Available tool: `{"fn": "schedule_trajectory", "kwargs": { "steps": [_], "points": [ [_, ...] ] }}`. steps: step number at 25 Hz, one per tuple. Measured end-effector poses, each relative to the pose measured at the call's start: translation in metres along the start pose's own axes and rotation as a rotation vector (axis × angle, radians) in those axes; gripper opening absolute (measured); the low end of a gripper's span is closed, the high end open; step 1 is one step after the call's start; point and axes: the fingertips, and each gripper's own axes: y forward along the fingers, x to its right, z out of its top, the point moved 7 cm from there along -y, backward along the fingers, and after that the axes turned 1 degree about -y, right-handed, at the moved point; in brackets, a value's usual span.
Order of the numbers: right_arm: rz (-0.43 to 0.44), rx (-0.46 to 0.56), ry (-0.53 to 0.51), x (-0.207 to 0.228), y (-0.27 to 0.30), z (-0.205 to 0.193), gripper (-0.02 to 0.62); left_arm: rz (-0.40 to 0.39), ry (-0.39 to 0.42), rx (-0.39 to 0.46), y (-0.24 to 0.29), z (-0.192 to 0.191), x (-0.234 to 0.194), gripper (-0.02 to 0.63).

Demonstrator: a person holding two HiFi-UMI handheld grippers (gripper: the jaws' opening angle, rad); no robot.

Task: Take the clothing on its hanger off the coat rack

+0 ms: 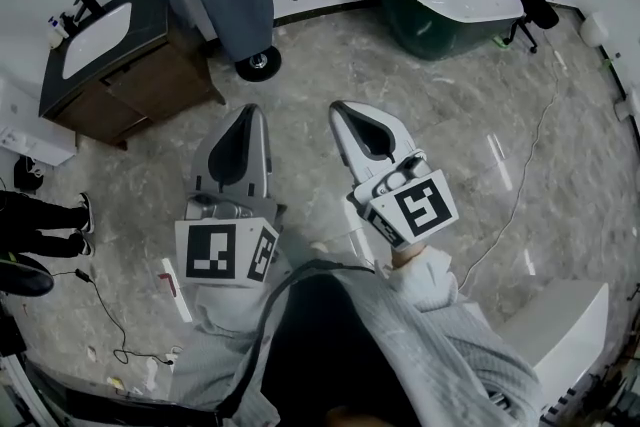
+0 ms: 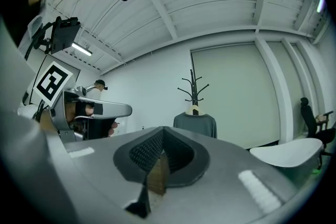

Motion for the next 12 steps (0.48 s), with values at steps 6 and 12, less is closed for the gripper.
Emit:
{"fn": "schedule_trajectory", "kwargs": {
  "steps": [6,12],
  "points": [
    [-0.004,-0.056,0.034,0.026,0.021,-0.025,0.002,0.006,0.009,-0.02,0.036,-0.018,-0.014,0.005],
    [-0.006,-0.05,0.013,0.073,0.101,-0.041,0.002,-0.014,0.018,-0.007,0.124,-0.026,-0.067,0.005]
  ]
}}
